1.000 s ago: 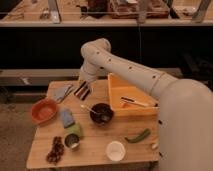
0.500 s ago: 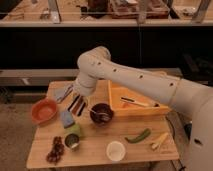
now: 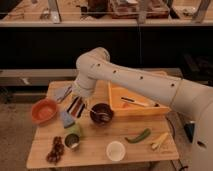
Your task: Place eraser in metal cup
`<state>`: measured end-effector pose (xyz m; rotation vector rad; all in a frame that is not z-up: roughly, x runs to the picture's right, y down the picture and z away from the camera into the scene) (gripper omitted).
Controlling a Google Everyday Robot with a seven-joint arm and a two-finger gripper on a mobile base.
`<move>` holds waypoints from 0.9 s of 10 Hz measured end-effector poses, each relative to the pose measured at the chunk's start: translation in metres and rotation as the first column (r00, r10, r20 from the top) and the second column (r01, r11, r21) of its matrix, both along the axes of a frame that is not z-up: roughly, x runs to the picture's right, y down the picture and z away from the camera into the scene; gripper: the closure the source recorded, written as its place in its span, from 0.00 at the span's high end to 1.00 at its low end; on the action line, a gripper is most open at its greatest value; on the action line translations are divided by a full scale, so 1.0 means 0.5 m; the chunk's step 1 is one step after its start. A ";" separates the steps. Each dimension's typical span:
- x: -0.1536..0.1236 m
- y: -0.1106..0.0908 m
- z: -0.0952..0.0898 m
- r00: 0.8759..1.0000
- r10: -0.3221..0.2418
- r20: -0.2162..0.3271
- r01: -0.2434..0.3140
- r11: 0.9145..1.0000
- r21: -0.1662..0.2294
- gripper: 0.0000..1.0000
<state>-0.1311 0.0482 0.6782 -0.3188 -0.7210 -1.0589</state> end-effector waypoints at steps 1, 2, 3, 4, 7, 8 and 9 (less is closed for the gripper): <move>-0.014 0.007 -0.015 1.000 -0.017 0.021 0.016 1.000 0.015 0.00; -0.033 0.019 -0.030 0.999 -0.034 0.041 0.033 0.999 0.028 0.00; -0.063 0.047 -0.061 0.995 -0.064 0.071 0.061 0.997 0.043 0.00; -0.080 0.078 -0.088 0.992 -0.086 0.092 0.082 0.995 0.052 0.00; -0.163 0.203 -0.150 0.963 -0.200 0.181 0.193 0.980 0.055 0.00; -0.188 0.249 -0.150 0.948 -0.241 0.209 0.237 0.970 0.047 0.00; -0.205 0.290 -0.140 0.934 -0.273 0.229 0.273 0.961 0.031 0.00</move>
